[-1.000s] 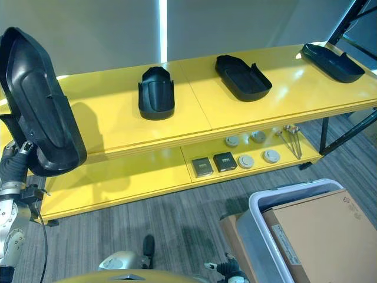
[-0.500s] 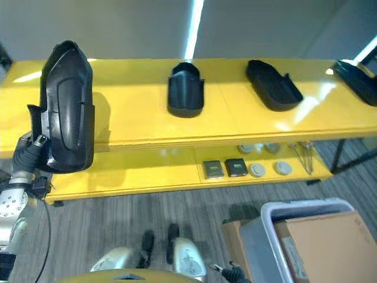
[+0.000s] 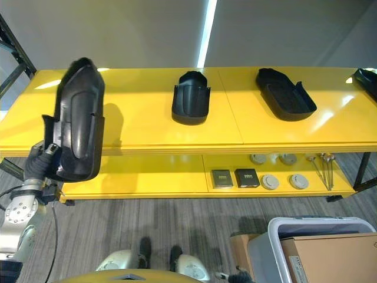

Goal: Move parts from the plastic box to the shelf.

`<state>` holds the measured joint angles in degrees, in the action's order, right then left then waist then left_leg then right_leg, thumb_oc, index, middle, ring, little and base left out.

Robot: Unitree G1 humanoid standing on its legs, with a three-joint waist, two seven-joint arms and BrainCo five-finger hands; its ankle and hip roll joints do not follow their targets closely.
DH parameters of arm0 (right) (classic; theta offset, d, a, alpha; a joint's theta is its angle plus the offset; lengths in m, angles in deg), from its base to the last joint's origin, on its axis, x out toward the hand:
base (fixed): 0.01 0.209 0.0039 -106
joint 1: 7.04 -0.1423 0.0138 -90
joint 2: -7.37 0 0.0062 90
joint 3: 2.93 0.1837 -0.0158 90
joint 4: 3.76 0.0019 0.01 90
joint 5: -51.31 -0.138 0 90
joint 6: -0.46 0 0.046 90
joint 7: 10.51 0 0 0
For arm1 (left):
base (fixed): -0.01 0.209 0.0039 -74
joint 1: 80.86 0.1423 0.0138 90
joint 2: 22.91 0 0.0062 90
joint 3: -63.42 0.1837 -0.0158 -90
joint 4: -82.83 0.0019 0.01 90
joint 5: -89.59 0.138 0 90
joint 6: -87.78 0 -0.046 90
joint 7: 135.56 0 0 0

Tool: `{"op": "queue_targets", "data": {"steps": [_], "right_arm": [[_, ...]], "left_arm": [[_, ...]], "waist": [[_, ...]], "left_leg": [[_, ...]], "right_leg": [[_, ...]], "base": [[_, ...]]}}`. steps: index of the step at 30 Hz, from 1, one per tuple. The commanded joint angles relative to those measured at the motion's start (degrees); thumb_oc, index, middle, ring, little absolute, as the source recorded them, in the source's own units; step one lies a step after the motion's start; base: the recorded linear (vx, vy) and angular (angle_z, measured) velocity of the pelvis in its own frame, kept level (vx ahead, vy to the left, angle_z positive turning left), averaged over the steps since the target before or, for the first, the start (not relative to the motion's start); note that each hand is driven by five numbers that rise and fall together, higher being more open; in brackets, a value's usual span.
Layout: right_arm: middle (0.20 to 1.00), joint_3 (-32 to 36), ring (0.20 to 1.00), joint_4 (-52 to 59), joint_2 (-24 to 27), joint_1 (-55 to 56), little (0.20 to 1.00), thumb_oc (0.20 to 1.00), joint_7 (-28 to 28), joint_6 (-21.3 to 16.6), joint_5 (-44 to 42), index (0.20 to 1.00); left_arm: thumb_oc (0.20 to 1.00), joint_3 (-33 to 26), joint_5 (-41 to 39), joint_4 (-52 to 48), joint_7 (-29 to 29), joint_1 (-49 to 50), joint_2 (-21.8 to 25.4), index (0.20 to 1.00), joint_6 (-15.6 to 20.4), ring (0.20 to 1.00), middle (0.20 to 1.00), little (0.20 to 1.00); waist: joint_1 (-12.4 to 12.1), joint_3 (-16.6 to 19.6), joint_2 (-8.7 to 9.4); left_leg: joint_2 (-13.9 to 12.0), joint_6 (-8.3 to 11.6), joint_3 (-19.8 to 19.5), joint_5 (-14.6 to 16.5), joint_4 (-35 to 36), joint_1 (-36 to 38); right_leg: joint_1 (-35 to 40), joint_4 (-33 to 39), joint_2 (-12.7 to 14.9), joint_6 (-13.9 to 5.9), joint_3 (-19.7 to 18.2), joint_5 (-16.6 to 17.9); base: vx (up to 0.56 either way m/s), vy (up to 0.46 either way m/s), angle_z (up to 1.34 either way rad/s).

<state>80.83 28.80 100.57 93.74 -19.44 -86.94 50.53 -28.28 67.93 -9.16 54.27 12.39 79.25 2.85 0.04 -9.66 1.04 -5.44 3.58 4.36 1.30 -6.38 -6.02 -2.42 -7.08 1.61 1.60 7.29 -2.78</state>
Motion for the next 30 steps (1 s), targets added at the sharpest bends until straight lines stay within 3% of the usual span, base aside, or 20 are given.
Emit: {"op": "queue_targets", "data": {"steps": [1, 2, 3, 7, 10, 12, 14, 15, 17, 19, 22, 30], "right_arm": [[1.0, 0.3, 1.0, -0.8, 3.5, 0.9, 1.0, 1.0, -0.3, -2.1, -0.5, 1.0], [1.0, 0.7, 1.0, -0.8, 3.9, 1.2, 1.0, 1.0, -0.4, -2.1, -0.9, 1.0], [1.0, 1.3, 1.0, -0.9, 4.0, 1.2, 1.0, 1.0, -0.9, -1.1, -2.2, 1.0], [1.0, 2.4, 1.0, -3.2, 3.5, -0.4, 1.0, 1.0, -1.3, -1.3, -4.1, 1.0], [1.0, 3.4, 1.0, -3.9, 1.9, 0.1, 1.0, 1.0, -0.8, -3.0, -3.1, 1.0], [1.0, 3.4, 1.0, -2.5, 1.0, 1.2, 1.0, 1.0, -0.8, -3.3, -3.1, 1.0], [1.0, 2.2, 1.0, -0.8, 0.1, 1.6, 1.0, 1.0, 0.2, -4.3, -2.4, 1.0], [1.0, 0.9, 1.0, -0.4, 0.5, 0.9, 1.0, 1.0, 1.0, -4.9, -1.6, 1.0], [1.0, -2.1, 1.0, -2.2, 1.1, -0.7, 1.0, 1.0, 0.3, -5.5, -4.0, 1.0], [1.0, -2.4, 1.0, -0.2, 1.8, -0.7, 1.0, 1.0, 0.6, -3.6, -4.1, 1.0], [1.0, -2.7, 1.0, 2.9, 2.8, 0.6, 1.0, 1.0, 1.2, -0.4, -2.6, 1.0], [1.0, -4.9, 1.0, 4.8, 4.3, 0.6, 1.0, 1.0, 3.0, 2.1, -2.1, 1.0]], "left_arm": [[0.2, -3.8, 0.9, -5.0, 0.9, -2.7, 0.5, 0.2, 6.1, 0.2, 0.2, 0.2], [0.2, -4.1, 0.6, -4.9, 0.7, -2.7, 0.5, 0.2, 6.2, 0.2, 0.2, 0.2], [0.2, -4.4, -0.4, -4.1, -0.2, -3.3, 0.5, 0.2, 6.4, 0.2, 0.2, 0.2], [0.2, -2.7, 0.5, -3.1, 0.7, -4.9, 0.9, 0.2, 5.6, 0.2, 0.2, 0.2], [0.2, -1.8, 0.3, -2.2, 1.4, -7.7, 2.9, 0.2, 3.3, 0.2, 0.2, 0.2], [0.2, -2.3, 0.6, -2.0, 1.9, -6.8, 3.6, 0.2, 3.3, 0.2, 0.2, 0.2], [0.2, -3.3, 2.1, -2.7, 3.8, -5.9, 5.3, 0.2, 3.8, 0.2, 0.2, 0.2], [0.2, -4.0, 3.9, -3.3, 5.5, -8.1, 6.3, 0.2, 1.6, 0.2, 0.2, 0.2], [0.2, -0.7, 7.5, 0.4, 9.9, -13.7, 6.9, 0.2, -0.5, 0.2, 0.2, 0.2], [0.2, 0.1, 8.3, 0.9, 11.7, -15.0, 7.2, 0.2, -3.5, 0.2, 0.2, 0.2], [0.2, 1.5, 7.9, 8.1, 13.7, -19.8, 8.9, 0.2, -8.5, 0.2, 0.2, 0.2], [0.2, 7.5, 8.7, 26.5, 15.8, -30.0, 9.0, 0.2, -11.9, 0.2, 0.2, 0.2]], "waist": [[1.0, 0.2, -1.33], [1.2, 0.1, -1.71], [2.1, -0.2, -2.62], [1.7, -0.7, -4.03], [2.1, -2.0, -4.74], [2.2, -2.3, -4.84], [3.2, -2.8, -4.08], [3.2, -2.7, -3.1], [3.8, -1.8, -1.76], [3.8, -1.4, -1.36], [5.7, -0.2, -1.61], [8.9, 0.7, -2.08]], "left_leg": [[-4.3, 0.91, -2.2, -10.2, 7.5, 2.4], [-5.5, 1.46, -2.1, -11.6, 8.7, 2.4], [-6.4, 1.31, -0.7, -10.0, 7.1, 2.4], [-2.5, 0.53, -3.1, -3.6, 1.5, 3.7], [1.9, -2.21, -3.0, 0.1, -0.9, 4.5], [3.8, -3.69, -2.3, 1.2, -0.3, 5.8], [4.7, -4.18, -0.7, 1.8, 1.3, 6.6], [5.1, -4.57, 0.7, 2.6, 1.3, 5.4], [3.8, -4.18, 1.1, 1.3, 1.7, 3.0], [2.7, -3.47, 1.9, 0.5, 1.9, 2.8], [0.8, -2.19, 3.1, -1.2, 4.5, 4.5], [-1.0, -1.14, 5.5, -2.6, 7.1, 6.2]], "right_leg": [[3.7, 5.4, 1.7, -5.47, -2.4, 2.4], [4.1, 5.2, 2.3, -5.52, -2.3, 2.0], [3.9, 3.1, 4.5, -5.82, -2.1, 1.1], [2.4, -2.1, 9.3, -8.08, -4.2, 1.0], [1.3, -7.7, 14.5, -9.97, -5.1, 2.2], [-0.6, -11.2, 15.6, -9.81, -5.3, 4.3], [-3.4, -7.3, 10.9, -10.43, -5.6, 4.6], [-3.1, -1.6, 9.5, -10.97, -5.0, 5.5], [-4.2, 2.1, 6.3, -10.23, -5.8, 6.5], [-2.6, 4.2, 5.7, -9.82, -4.8, 6.5], [-0.9, 5.8, 4.1, -9.08, -5.2, 5.6], [-0.2, 6.7, 2.8, -8.62, -6.3, 4.9]], "base": [[0.14, 0.357, -0.29], [0.24, 0.672, -0.48], [0.24, 0.705, -0.46], [0.17, 0.53, -0.18], [0.16, 0.444, -0.17], [0.15, 0.332, 0.07], [0.03, 0.021, -0.45], [-0.1, -0.254, -0.33], [-0.04, -0.283, 0.48], [0.09, -0.162, 0.32], [0.12, -0.102, -0.17], [0.05, -0.057, -0.11]]}}
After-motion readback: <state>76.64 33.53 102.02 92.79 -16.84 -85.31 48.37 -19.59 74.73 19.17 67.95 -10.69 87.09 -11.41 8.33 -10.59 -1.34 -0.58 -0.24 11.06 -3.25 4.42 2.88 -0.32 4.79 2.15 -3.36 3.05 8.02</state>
